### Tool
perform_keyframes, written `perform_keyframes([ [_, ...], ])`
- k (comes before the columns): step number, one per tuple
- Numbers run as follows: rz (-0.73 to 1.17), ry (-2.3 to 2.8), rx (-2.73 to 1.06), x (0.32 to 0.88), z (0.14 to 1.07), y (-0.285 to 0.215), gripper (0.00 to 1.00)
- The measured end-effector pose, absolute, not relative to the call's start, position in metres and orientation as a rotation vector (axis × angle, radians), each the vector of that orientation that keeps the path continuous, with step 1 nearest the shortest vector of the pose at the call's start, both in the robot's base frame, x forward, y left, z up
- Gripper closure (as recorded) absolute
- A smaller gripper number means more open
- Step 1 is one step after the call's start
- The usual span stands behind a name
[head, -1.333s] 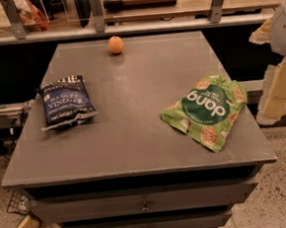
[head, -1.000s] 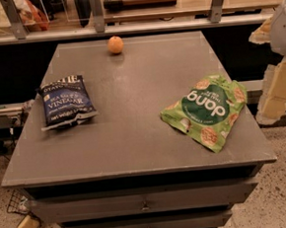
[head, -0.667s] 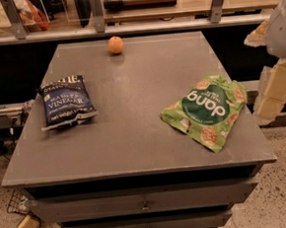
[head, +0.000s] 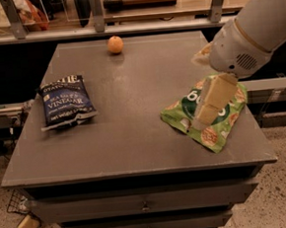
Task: Pick blue chip bag
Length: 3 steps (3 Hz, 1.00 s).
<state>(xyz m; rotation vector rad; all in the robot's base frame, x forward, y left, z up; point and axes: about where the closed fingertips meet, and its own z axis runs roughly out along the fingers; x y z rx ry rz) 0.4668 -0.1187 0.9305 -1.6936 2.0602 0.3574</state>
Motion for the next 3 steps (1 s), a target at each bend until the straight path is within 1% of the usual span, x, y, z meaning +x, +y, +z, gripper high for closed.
perform_keyframes([
  [1,0.496,1.947,-1.629,0.4838,0.9426,-0.0423,0.00],
  [3,0.526,1.917,-1.607,0.4870,0.9385,-0.0357,0.00],
])
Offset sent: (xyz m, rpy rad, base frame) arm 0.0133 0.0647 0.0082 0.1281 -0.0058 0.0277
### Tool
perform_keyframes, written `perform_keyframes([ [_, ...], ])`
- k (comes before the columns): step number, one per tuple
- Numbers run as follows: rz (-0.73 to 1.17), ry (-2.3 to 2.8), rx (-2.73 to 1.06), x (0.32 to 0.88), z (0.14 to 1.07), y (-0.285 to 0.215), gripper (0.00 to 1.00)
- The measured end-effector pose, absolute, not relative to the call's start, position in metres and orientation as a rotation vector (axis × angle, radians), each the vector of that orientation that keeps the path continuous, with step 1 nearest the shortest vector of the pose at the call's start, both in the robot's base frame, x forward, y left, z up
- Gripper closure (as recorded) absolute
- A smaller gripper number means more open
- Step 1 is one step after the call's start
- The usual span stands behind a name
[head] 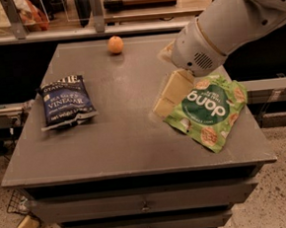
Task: Pick blue chip bag
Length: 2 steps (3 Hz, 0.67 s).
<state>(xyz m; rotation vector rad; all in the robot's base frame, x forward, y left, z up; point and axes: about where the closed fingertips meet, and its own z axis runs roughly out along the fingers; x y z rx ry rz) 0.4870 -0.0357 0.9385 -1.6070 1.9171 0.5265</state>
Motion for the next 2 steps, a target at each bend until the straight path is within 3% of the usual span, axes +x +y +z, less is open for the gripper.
perform_keyframes([
  [2,0.590,1.851,-1.557,0.537,0.896,0.067,0.00],
])
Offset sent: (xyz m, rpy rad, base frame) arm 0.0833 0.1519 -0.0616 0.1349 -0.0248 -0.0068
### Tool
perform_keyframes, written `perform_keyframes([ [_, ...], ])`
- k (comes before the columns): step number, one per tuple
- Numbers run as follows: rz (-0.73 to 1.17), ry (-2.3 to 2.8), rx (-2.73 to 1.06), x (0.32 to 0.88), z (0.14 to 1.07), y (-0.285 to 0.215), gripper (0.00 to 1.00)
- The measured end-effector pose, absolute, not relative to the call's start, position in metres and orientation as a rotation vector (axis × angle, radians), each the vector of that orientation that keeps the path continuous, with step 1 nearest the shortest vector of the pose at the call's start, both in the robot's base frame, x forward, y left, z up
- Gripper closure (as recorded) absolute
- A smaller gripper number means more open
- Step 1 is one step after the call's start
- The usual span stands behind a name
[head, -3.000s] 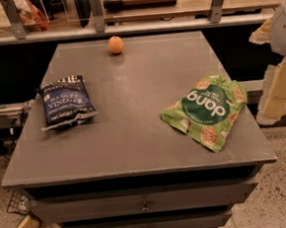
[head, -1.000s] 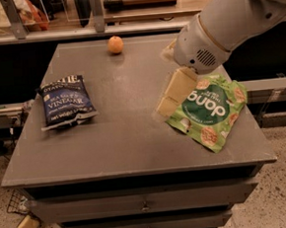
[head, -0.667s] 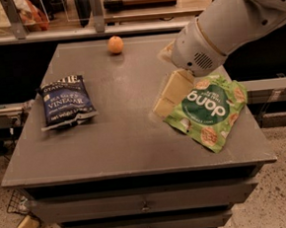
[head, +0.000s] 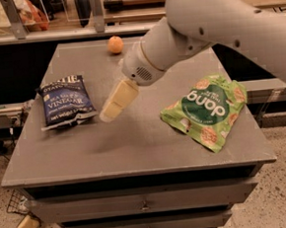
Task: Pick blue chip bag
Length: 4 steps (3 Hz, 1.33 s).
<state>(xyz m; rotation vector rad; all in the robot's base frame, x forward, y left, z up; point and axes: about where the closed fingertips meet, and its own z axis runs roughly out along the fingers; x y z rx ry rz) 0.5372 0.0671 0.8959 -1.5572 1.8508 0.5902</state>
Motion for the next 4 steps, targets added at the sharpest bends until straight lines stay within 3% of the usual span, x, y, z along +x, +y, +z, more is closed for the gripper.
perform_keyframes([
  [1,0.639,1.816,-1.534,0.552,0.882,0.122,0.00],
  [3,0.706,1.818,-1.534,0.544,0.851,0.162,0.00],
  [4,0.724,1.833,-1.479,0.550,0.842,0.167,0.21],
])
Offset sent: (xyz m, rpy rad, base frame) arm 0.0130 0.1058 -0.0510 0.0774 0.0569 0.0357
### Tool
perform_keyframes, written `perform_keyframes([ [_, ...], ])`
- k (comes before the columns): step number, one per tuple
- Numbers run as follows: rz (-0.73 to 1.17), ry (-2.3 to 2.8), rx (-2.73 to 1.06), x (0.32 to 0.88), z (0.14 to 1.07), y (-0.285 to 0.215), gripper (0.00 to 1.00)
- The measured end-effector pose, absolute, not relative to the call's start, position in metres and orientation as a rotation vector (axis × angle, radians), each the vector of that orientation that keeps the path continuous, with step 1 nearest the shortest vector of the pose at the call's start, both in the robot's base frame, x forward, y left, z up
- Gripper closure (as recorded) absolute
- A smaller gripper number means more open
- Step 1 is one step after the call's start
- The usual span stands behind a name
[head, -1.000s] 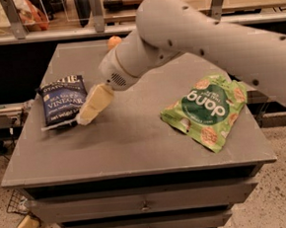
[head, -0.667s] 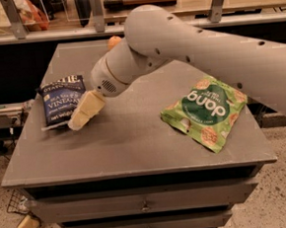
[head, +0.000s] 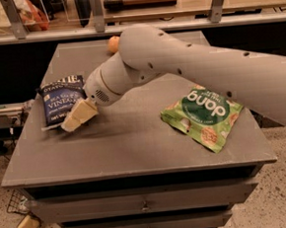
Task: Pick blue chip bag
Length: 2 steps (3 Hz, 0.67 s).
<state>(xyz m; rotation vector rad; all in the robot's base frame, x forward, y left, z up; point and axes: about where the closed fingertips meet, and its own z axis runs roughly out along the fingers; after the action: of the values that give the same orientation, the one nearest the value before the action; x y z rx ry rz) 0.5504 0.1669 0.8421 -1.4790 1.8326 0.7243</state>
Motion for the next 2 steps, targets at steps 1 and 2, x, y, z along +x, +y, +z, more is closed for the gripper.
perform_keyframes([
  [1,0.736,1.854,-1.433,0.5570,0.8352,0.1626,0.52],
  [2,0.726,1.864,-1.403,0.5619,0.8359,0.1531,0.75],
])
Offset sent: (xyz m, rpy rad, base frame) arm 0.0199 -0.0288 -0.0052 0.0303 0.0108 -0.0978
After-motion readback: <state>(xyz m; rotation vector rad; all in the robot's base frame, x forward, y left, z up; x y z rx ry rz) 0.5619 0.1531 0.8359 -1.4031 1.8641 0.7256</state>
